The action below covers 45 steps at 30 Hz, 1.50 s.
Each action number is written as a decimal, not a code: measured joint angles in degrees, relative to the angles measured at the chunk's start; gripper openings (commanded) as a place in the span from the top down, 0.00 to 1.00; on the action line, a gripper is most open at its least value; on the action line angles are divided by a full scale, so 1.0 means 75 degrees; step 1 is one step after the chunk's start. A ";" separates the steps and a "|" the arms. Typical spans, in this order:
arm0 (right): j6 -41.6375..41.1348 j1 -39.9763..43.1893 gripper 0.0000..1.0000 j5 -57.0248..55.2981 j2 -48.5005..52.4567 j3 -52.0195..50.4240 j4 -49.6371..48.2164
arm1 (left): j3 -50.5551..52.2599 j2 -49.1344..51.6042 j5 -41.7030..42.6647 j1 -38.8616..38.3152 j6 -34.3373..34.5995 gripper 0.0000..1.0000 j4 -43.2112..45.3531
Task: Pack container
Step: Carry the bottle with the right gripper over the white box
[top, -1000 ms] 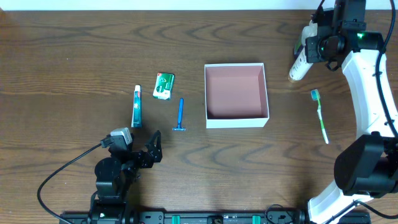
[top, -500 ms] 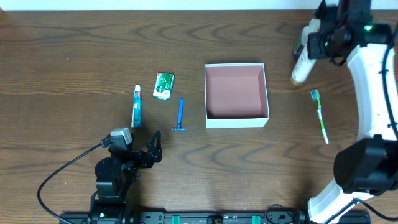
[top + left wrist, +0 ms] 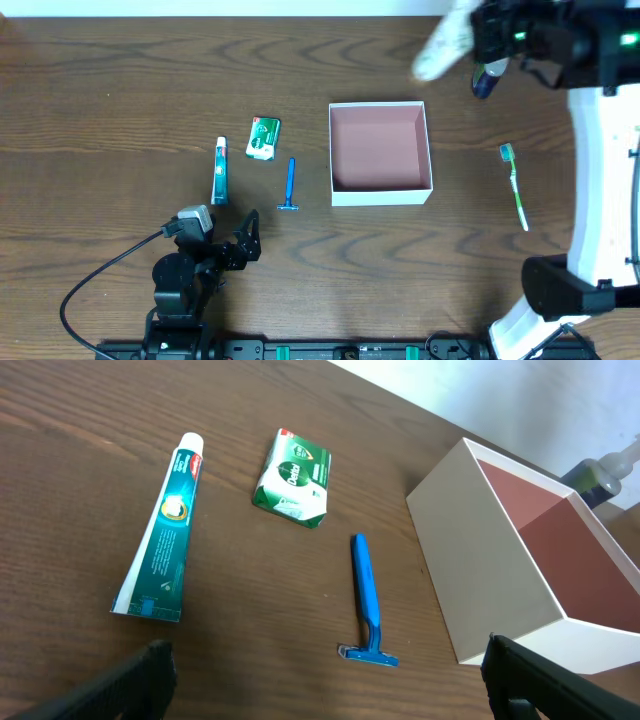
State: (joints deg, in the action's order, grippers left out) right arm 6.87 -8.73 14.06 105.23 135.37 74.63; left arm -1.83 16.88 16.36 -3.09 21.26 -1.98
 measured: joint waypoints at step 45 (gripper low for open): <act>-0.1501 -0.1906 0.99 -0.0242 0.0047 -0.4083 -0.3019 | -0.0003 0.0000 0.0000 0.0000 0.0000 0.02 -0.0012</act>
State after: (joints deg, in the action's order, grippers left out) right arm -4.38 -23.03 12.25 105.58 104.75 51.99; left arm -1.85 16.88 16.36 -3.09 21.26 -2.07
